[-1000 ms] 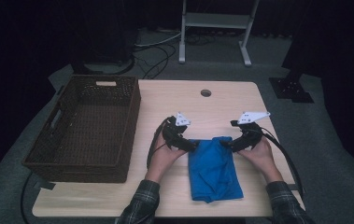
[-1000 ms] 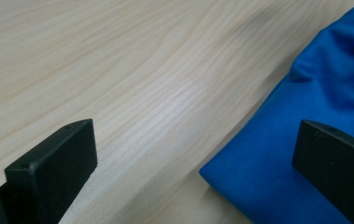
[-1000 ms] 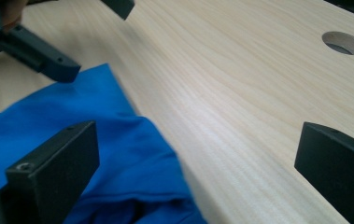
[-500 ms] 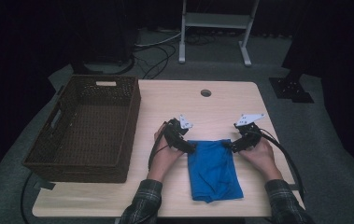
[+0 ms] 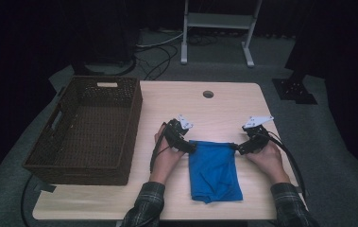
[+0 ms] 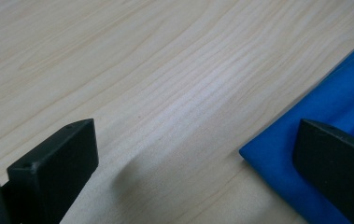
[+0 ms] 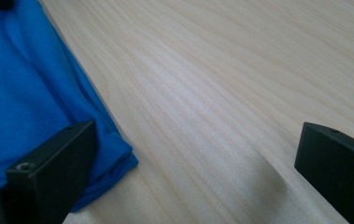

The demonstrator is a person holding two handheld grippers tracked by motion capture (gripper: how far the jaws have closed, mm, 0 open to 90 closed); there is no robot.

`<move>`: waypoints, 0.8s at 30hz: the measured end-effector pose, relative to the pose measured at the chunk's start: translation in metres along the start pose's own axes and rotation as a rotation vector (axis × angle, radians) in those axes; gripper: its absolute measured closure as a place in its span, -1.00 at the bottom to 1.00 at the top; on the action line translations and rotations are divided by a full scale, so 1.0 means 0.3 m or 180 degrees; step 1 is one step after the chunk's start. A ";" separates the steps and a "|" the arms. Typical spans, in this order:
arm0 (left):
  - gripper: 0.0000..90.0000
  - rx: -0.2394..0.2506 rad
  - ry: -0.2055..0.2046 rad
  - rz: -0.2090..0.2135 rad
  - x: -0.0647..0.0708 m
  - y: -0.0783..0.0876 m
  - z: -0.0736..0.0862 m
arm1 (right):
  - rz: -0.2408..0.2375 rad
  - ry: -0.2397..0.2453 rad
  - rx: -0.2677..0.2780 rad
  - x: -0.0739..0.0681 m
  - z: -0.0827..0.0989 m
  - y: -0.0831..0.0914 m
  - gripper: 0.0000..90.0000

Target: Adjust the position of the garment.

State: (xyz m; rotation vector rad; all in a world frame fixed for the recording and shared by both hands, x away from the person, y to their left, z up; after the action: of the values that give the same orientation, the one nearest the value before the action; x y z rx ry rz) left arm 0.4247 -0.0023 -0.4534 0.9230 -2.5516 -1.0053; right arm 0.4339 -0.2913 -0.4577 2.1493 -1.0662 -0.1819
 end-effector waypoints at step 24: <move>-0.99 0.0342 0.0138 0.0259 0.113 0.147 0.057 | -0.0291 -0.0058 0.0375 -0.135 -0.050 0.128 -1.00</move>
State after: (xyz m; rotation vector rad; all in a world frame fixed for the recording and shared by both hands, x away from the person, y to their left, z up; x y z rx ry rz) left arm 0.3706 0.0099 -0.4358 0.8505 -2.6054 -0.8238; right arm 0.3895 -0.2686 -0.4288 2.3080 -1.0117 -0.1856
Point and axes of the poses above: each handheld gripper's, and its own axes: y roughly backward along the jaws, z roughly out of its underside, x roughly to its right, the point moved 2 cm from there along -y, roughly forward along the jaws, and after that the axes turned 10 degrees about z, right-handed, at the moved point
